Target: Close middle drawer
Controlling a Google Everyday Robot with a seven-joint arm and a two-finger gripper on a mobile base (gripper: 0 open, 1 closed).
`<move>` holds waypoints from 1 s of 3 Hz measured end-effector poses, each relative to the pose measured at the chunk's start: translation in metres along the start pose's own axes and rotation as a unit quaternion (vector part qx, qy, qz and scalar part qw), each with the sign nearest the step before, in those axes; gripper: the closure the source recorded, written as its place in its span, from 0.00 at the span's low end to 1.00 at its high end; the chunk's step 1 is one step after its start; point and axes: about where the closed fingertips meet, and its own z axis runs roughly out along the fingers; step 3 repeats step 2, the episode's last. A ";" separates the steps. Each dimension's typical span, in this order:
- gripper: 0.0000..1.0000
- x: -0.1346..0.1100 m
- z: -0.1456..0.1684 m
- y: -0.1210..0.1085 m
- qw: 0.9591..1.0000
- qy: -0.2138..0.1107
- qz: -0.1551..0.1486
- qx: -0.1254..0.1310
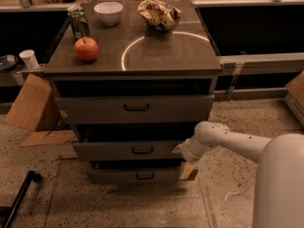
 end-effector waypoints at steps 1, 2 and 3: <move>0.00 0.000 0.000 -0.001 1.000 -0.001 0.001 -0.001; 0.00 -0.001 0.001 -0.001 1.000 -0.003 0.003 -0.004; 0.00 -0.001 0.001 -0.001 1.000 -0.003 0.003 -0.004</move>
Offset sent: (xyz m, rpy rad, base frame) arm 0.0036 0.0011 0.0021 0.0087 0.0183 -0.0074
